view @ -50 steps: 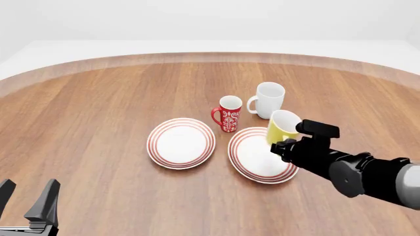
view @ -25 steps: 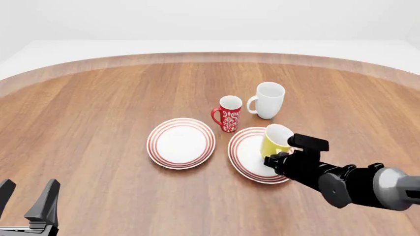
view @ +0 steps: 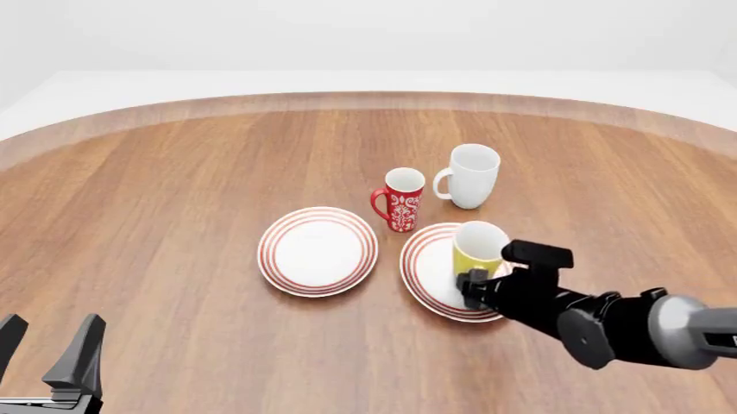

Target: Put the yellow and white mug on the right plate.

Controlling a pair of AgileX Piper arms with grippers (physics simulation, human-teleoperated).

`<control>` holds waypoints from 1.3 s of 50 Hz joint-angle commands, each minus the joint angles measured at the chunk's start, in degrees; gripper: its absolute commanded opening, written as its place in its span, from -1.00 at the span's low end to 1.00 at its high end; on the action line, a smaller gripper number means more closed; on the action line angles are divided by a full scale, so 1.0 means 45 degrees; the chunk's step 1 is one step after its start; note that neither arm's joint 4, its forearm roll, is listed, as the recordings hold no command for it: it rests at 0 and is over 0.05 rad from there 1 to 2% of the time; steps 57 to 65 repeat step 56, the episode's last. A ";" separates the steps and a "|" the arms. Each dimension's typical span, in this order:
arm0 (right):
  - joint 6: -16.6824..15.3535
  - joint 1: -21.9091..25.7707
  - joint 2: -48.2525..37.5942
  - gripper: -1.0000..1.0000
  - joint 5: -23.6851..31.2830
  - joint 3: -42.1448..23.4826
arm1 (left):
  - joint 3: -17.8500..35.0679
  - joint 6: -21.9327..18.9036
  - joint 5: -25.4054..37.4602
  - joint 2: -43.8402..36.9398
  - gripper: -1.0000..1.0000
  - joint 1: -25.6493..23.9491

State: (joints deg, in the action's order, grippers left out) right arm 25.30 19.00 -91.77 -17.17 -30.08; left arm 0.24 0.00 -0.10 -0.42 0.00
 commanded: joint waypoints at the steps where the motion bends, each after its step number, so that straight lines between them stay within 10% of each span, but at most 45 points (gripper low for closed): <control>1: -0.0155 0.0024 0.0490 1.00 0.0625 -0.0168 | 0.0000 0.0000 0.0000 0.0000 1.00 0.0000; 35: -0.0962 -0.0173 0.7855 1.00 0.5918 -0.0129 | 0.0000 0.0000 0.0000 0.0000 1.00 0.0000; 55: -0.0734 -0.3874 1.7958 1.00 1.3904 0.0880 | 0.0000 0.0000 0.0000 0.0000 1.00 0.0000; 65: -0.1025 -0.4228 1.8470 1.00 1.4095 0.1003 | 0.0000 0.0000 0.0000 0.0000 1.00 0.0000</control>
